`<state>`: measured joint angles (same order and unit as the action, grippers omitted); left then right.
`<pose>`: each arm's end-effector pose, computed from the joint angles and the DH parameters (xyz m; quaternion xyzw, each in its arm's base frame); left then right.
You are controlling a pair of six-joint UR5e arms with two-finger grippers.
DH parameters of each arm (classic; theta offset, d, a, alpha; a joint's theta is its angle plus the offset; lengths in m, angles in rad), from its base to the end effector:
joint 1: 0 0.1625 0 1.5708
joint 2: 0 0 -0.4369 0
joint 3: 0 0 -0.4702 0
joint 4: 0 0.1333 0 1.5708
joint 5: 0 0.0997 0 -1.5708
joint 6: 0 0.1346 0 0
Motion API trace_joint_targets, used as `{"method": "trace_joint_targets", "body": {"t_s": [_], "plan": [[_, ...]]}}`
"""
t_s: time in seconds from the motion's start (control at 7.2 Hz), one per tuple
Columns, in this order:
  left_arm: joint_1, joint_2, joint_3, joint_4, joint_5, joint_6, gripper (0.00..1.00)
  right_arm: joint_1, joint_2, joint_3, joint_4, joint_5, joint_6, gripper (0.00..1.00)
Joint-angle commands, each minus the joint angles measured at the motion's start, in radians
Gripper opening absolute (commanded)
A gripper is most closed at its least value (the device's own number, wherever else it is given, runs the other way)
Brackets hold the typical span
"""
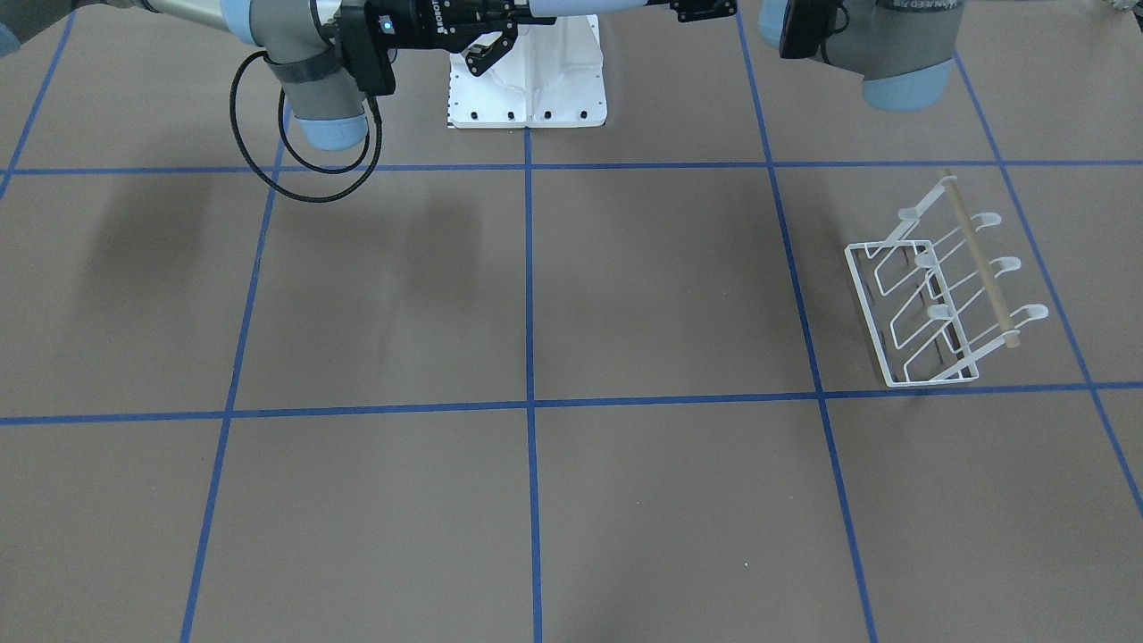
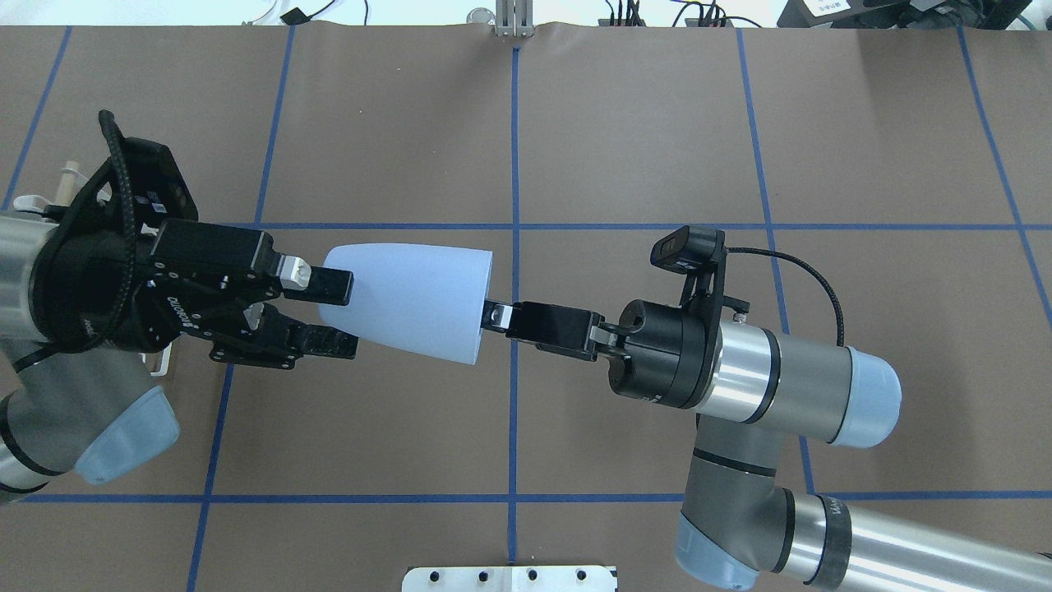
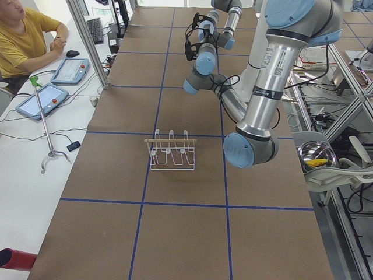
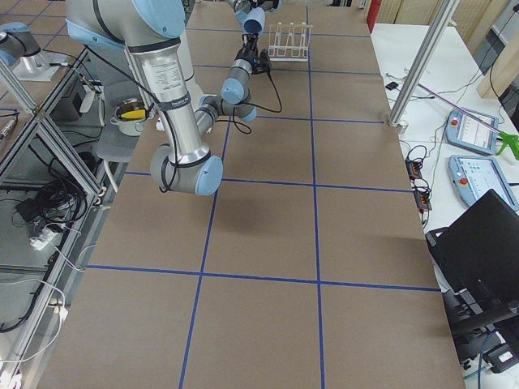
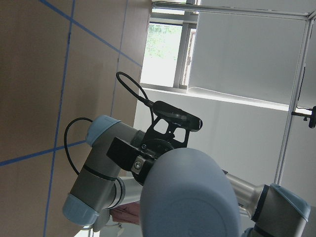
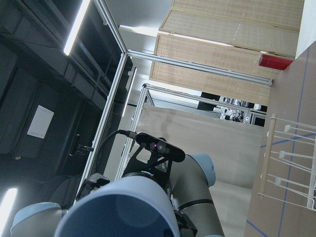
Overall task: Hang cup on cup holder
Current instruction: 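Grasp the cup's closed end with the left gripper, then open the right gripper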
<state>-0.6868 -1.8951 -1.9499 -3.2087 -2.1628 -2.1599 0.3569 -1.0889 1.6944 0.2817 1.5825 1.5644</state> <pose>0.3563 -0.3674 0.1232 -0.0705 0.8854 -0.0061 0.4593 -0.5132 -0.3319 0.1147 0.1683 -0.9270 0.0530 0.3310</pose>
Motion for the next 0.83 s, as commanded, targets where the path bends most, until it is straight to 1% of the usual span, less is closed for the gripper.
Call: {"method": "trace_joint_targets", "body": {"t_s": [0.0, 0.14, 0.28, 0.42, 0.56, 0.69], "plan": [[0.001, -0.002, 0.000, -0.003, 0.000, 0.003, 0.35, -0.009, 0.001, 0.001, 0.001, -0.001, -0.010, 0.00], [0.001, -0.007, 0.000, -0.003, 0.000, 0.003, 0.26, -0.016, 0.000, 0.001, 0.001, -0.001, -0.017, 0.04], [0.000, -0.007, 0.000, -0.005, 0.000, 0.005, 0.21, -0.018, -0.003, 0.001, 0.001, -0.001, -0.017, 0.28], [0.000, -0.007, 0.000, -0.007, 0.000, 0.005, 0.18, -0.019, -0.006, 0.002, 0.004, -0.001, -0.017, 0.37], [0.000, -0.004, 0.002, -0.022, 0.000, 0.005, 0.18, -0.019, -0.011, 0.004, 0.010, 0.001, -0.018, 0.52], [0.000, -0.002, 0.002, -0.022, 0.000, 0.005, 0.18, -0.019, -0.015, 0.007, 0.013, 0.002, -0.018, 0.53]]}}
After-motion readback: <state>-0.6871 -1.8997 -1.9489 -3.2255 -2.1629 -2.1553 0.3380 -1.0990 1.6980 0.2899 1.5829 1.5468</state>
